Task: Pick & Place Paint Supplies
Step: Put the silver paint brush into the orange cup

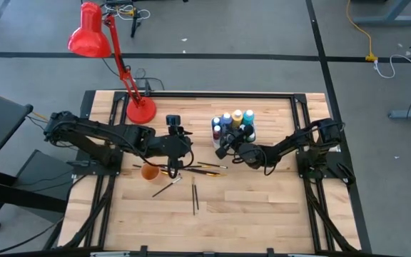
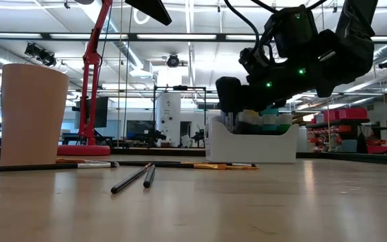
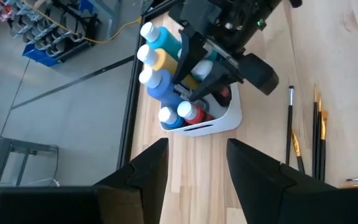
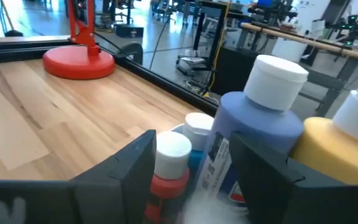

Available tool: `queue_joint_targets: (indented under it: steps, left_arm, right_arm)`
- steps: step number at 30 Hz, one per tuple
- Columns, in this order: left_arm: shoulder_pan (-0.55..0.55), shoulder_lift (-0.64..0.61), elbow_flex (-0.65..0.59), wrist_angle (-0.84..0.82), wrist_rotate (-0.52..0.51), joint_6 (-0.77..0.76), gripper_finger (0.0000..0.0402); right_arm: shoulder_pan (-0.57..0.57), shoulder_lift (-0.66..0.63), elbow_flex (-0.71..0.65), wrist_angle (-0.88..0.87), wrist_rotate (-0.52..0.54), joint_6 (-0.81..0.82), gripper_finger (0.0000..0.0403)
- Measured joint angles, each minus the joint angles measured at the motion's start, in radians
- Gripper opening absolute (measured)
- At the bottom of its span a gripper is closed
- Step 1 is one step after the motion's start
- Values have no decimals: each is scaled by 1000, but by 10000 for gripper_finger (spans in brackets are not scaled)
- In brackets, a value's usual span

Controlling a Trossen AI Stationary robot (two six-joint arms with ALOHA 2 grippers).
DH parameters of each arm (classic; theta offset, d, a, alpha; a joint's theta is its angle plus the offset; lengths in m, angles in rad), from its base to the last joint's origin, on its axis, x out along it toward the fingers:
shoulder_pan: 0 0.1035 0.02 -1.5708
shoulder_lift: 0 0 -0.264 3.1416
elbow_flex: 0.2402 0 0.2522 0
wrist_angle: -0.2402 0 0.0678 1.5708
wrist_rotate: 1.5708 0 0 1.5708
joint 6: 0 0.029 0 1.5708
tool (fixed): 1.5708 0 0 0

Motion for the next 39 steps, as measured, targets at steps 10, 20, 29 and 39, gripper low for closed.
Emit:
queue_joint_targets:
  steps: [10, 20, 29, 39]
  left_arm:
    - [0, 0, 0, -2, -1, -16, 171]
    - [0, -24, 0, -18, -94, -100, 171]
    - [-17, -159, -89, -12, -60, -169, 171]
    - [-81, -365, -447, 265, -44, -273, 171]
  right_arm:
    - [7, -2, 0, 27, 7, -13, 175]
    - [148, -172, 2, 125, -6, -288, 129]
    - [328, -394, 2, 27, 2, -352, 121]
    - [386, -426, 1, -112, -211, -202, 163]
